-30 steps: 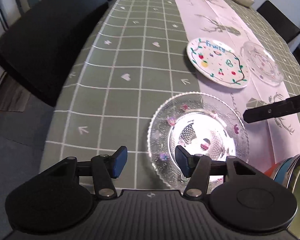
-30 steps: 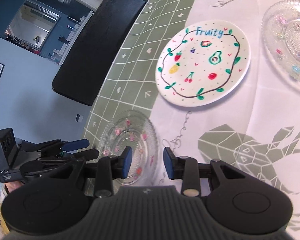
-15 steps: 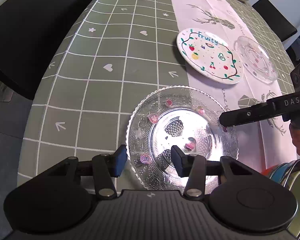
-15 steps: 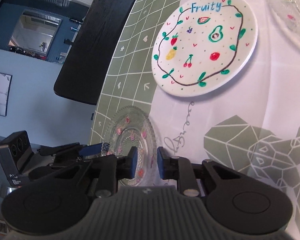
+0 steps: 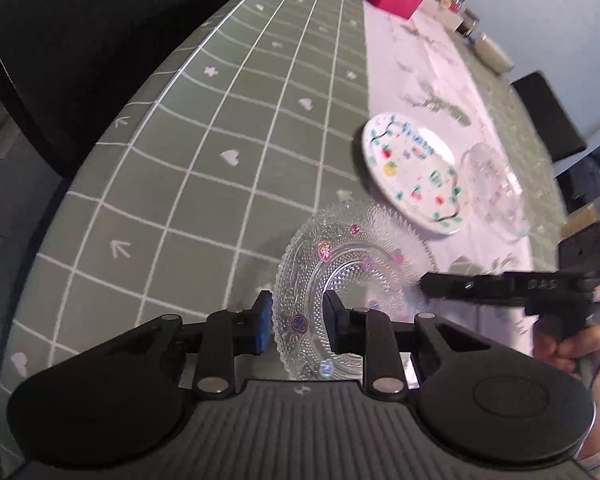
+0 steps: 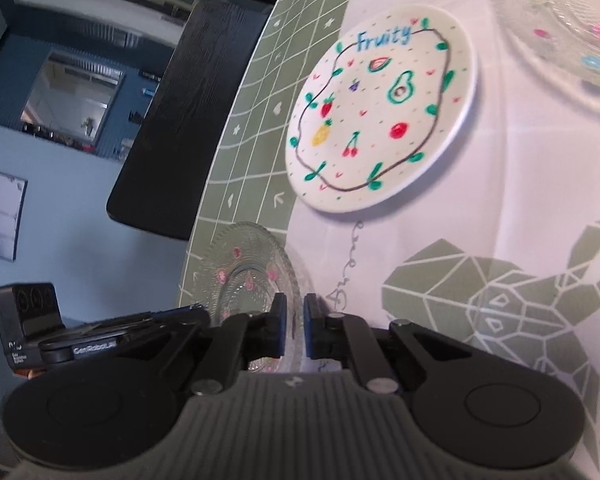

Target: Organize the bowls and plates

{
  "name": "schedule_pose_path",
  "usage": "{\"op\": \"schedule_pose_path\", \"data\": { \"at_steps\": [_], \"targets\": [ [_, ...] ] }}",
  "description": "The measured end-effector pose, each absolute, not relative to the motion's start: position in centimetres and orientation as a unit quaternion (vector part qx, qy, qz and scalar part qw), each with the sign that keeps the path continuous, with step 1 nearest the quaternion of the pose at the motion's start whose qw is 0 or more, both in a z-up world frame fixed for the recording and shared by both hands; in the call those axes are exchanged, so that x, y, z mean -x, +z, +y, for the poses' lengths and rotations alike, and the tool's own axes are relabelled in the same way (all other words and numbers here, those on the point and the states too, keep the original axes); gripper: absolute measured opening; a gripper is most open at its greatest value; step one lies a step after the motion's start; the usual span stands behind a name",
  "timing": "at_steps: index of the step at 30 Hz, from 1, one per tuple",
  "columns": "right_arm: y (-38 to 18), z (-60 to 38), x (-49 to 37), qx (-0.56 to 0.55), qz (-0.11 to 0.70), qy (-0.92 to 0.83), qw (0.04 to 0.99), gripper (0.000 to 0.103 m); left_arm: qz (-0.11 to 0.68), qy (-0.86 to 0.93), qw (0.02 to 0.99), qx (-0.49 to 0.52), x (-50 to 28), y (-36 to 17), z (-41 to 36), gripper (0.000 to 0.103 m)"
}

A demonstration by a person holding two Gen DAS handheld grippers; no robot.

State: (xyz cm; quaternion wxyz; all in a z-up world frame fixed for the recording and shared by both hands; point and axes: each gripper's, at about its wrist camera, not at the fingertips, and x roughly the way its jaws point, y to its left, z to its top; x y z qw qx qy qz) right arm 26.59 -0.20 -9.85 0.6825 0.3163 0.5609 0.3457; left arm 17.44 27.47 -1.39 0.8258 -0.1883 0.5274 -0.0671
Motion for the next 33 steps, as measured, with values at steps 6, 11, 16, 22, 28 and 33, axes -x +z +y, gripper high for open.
{"op": "schedule_pose_path", "data": {
  "at_steps": [6, 11, 16, 22, 28, 33],
  "targets": [
    [-9.9, -2.2, -26.5, -0.375, 0.551, 0.335, 0.666, 0.012, 0.506, -0.08, 0.814, 0.275, -18.1, -1.3, 29.0, 0.03],
    [-9.9, -2.6, -26.3, -0.386, 0.549, 0.326, 0.666, 0.012, 0.502, -0.07, 0.821, 0.263, -18.7, -1.7, 28.3, 0.028],
    [-9.8, -3.4, -25.7, -0.408, 0.546, 0.305, 0.665, 0.011, 0.51, -0.074, 0.827, 0.225, -19.3, -2.0, 27.0, 0.017],
    [-8.9, -5.5, -24.9, -0.424, 0.535, 0.28, 0.675, 0.01, 0.53, -0.087, 0.819, 0.204, -20.1, -2.3, 24.9, 0.015],
    [-7.3, -8.5, -23.3, -0.429, 0.527, 0.246, 0.691, 0.01, 0.544, -0.122, 0.805, 0.202, -21.5, -2.5, 22.3, 0.015],
    [-6.5, -11.4, -21.6, -0.439, 0.518, 0.21, 0.704, 0.009, 0.549, -0.176, 0.798, 0.177, -22.6, -1.9, 19.2, 0.015]
  ]
}}
